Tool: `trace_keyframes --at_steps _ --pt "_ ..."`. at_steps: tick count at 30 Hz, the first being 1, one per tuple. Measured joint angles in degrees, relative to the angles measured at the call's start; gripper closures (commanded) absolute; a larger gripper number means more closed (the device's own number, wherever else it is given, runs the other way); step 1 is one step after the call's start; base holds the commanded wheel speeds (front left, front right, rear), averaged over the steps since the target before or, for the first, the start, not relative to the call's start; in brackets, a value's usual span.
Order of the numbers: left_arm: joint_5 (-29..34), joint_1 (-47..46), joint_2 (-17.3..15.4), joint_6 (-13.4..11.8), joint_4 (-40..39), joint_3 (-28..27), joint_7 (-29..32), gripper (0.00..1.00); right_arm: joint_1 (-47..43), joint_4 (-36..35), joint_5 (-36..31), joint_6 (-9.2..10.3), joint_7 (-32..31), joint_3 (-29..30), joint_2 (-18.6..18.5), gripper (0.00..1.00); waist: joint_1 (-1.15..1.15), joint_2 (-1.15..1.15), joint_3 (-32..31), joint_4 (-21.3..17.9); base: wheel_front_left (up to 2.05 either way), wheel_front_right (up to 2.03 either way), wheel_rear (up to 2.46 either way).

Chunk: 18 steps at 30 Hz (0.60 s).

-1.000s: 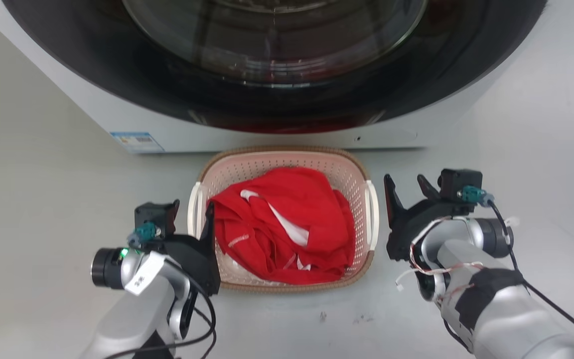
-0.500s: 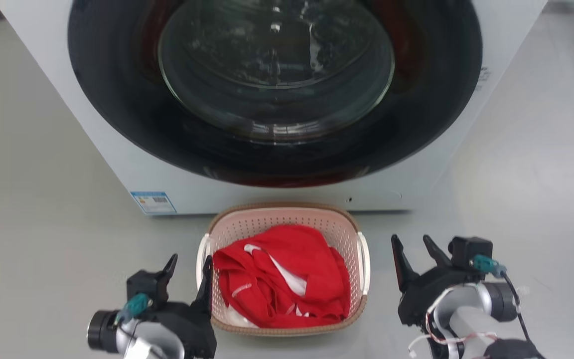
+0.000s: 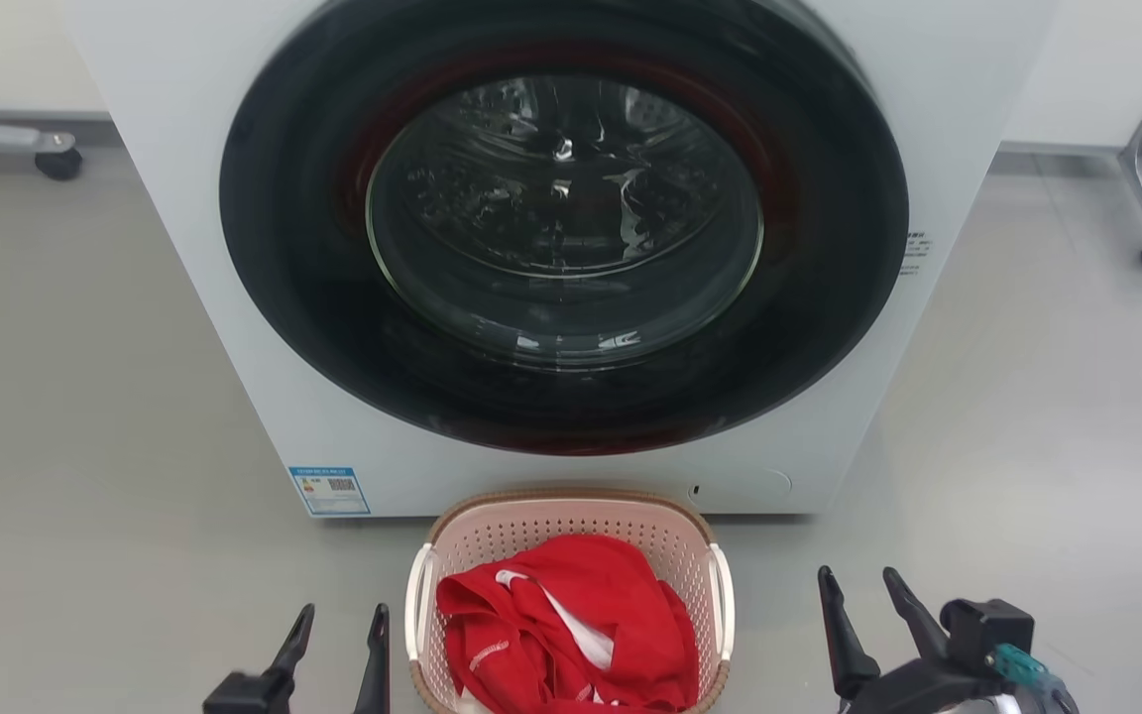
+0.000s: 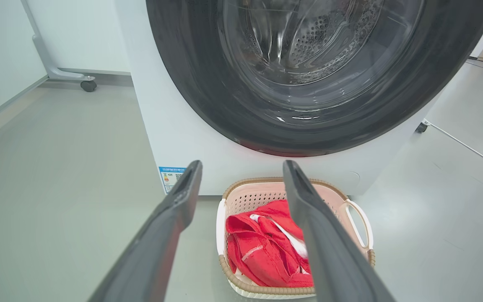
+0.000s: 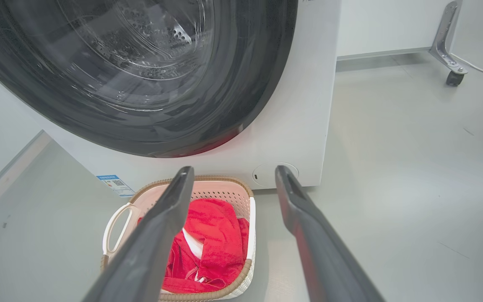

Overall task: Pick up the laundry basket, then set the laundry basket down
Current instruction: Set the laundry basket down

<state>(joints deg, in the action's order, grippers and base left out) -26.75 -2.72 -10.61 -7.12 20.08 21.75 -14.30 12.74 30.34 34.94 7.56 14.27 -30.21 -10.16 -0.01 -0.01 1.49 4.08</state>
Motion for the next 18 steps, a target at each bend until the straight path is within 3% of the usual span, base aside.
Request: trace_keyframes --at_steps 18 --pt "9.68 9.40 2.64 0.00 -13.76 -7.48 -0.01 0.00 -16.64 -21.73 -17.15 0.00 0.02 14.51 3.35 0.00 0.01 0.01 -2.43 -0.53 0.00 0.00 0.00"
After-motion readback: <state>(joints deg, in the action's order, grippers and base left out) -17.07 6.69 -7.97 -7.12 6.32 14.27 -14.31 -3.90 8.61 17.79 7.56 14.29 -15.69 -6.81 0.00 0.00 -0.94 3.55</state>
